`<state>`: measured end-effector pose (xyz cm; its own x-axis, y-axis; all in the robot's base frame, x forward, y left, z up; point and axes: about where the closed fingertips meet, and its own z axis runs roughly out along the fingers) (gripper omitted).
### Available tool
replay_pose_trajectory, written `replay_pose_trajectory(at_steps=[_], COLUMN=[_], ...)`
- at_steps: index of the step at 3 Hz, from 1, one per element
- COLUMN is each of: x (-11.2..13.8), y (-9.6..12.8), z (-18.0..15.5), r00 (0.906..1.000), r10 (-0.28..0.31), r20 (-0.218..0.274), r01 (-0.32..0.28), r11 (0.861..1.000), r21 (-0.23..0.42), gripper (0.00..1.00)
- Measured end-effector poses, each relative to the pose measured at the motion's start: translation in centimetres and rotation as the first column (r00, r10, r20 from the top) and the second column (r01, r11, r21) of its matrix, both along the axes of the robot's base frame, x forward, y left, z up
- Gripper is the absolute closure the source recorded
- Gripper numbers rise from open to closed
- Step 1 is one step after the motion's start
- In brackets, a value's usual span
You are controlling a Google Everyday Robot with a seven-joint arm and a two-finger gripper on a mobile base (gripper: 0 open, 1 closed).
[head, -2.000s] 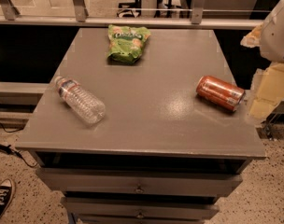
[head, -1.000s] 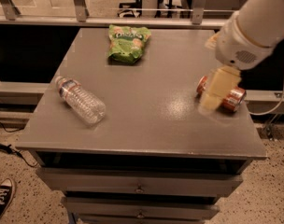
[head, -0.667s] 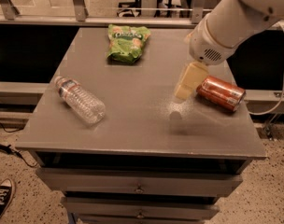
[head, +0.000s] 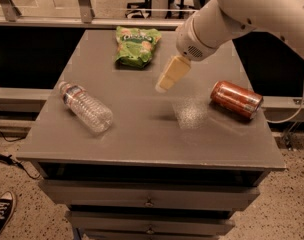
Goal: Pick green rice chip bag
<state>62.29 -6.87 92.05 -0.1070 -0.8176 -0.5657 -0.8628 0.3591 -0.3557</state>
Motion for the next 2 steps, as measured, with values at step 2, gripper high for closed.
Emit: replay_pose_trajectory(at_steps=[2], x=[0.23], y=[0.24], z=[-0.08], r00=[1.0000], r10=[-0.005], r20=[-0.001], r01=[0.005], r11=[1.000], r21=[0.010], gripper=[0.00])
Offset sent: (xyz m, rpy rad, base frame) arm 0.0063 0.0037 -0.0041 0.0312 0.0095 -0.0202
